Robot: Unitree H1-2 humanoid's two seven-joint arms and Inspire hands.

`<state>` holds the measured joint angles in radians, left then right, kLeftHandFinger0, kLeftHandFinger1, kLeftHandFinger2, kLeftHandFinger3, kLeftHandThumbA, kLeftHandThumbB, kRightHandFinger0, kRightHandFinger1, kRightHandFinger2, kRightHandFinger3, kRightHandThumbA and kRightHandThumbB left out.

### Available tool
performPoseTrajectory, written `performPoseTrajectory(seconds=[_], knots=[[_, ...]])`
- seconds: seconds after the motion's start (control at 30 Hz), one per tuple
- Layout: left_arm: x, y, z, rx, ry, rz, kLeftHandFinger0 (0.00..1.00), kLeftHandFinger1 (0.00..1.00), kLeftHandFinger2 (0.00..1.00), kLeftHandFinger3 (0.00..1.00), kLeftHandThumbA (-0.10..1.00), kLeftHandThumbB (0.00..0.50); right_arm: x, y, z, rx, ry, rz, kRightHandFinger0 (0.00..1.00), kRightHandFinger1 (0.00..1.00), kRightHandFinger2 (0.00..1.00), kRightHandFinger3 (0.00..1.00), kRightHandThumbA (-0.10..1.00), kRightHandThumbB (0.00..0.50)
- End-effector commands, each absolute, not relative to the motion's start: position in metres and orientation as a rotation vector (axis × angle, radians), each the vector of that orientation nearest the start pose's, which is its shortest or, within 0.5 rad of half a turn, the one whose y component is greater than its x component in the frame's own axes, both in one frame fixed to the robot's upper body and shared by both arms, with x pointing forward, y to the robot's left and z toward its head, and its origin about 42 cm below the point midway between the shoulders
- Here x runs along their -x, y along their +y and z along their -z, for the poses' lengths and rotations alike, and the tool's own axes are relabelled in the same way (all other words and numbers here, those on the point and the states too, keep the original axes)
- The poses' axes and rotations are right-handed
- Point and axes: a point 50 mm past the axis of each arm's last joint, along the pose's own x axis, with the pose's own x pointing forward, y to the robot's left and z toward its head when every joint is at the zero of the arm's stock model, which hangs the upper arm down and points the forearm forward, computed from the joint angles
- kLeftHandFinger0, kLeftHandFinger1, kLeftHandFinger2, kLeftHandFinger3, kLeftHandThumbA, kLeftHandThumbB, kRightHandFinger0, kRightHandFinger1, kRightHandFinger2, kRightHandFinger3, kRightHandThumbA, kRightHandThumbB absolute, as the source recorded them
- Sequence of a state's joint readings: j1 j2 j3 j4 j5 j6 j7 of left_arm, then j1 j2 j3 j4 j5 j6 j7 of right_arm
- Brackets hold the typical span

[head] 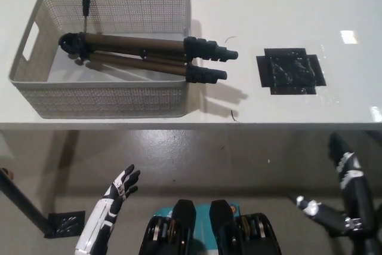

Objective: The robot uses its right hand to pick the tripod on the desk and places it into a rectangular container on the left.

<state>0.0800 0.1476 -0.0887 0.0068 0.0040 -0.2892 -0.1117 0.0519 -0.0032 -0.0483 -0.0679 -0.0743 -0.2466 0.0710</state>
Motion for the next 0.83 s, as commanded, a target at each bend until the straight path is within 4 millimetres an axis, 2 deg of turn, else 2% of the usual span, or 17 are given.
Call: performPoseTrajectory(seconds=[0.0, 0.13, 0.2, 0.27, 0.47, 0.53, 0.63, 0.7, 0.8], knots=[[-0.259, 0.235, -0.101, -0.135, -0.216, 0.198, 1.0, 1.0, 1.0, 1.0, 1.0, 0.15, -0.259, -0.207, -0.11, 0.022, -0.327, -0.045, 1.0, 1.0, 1.0, 1.0, 1.0, 0.192], [-0.263, 0.237, -0.1, -0.136, -0.198, 0.197, 1.0, 1.0, 1.0, 1.0, 1.0, 0.158, -0.255, -0.198, -0.095, -0.017, -0.281, -0.088, 1.0, 1.0, 1.0, 1.0, 1.0, 0.161], [-0.27, 0.237, -0.101, -0.126, -0.201, 0.193, 1.0, 1.0, 1.0, 1.0, 1.0, 0.16, -0.261, -0.195, -0.093, -0.016, -0.278, -0.097, 1.0, 1.0, 1.0, 1.0, 0.98, 0.165], [-0.274, 0.239, -0.096, -0.133, -0.191, 0.184, 1.0, 1.0, 1.0, 1.0, 1.0, 0.18, -0.26, -0.189, -0.087, 0.0, -0.26, -0.124, 1.0, 1.0, 1.0, 1.0, 0.99, 0.168], [-0.277, 0.241, -0.092, -0.152, -0.173, 0.18, 1.0, 1.0, 1.0, 1.0, 1.0, 0.182, -0.255, -0.179, -0.076, -0.002, -0.21, -0.153, 1.0, 1.0, 1.0, 1.0, 0.96, 0.161], [-0.279, 0.243, -0.092, -0.153, -0.17, 0.174, 1.0, 1.0, 1.0, 1.0, 1.0, 0.183, -0.252, -0.177, -0.073, 0.001, -0.198, -0.17, 1.0, 1.0, 1.0, 1.0, 0.94, 0.126], [-0.279, 0.245, -0.09, -0.159, -0.169, 0.179, 1.0, 1.0, 1.0, 1.0, 1.0, 0.17, -0.25, -0.177, -0.069, 0.009, -0.188, -0.179, 0.99, 1.0, 1.0, 1.0, 0.93, 0.108], [-0.276, 0.247, -0.088, -0.166, -0.157, 0.174, 1.0, 1.0, 1.0, 1.0, 1.0, 0.194, -0.247, -0.177, -0.065, 0.017, -0.176, -0.189, 1.0, 1.0, 1.0, 1.0, 0.95, 0.098], [-0.271, 0.248, -0.085, -0.164, -0.149, 0.168, 1.0, 1.0, 1.0, 1.0, 1.0, 0.205, -0.243, -0.176, -0.061, 0.024, -0.163, -0.195, 0.99, 1.0, 1.0, 1.0, 0.95, 0.103]])
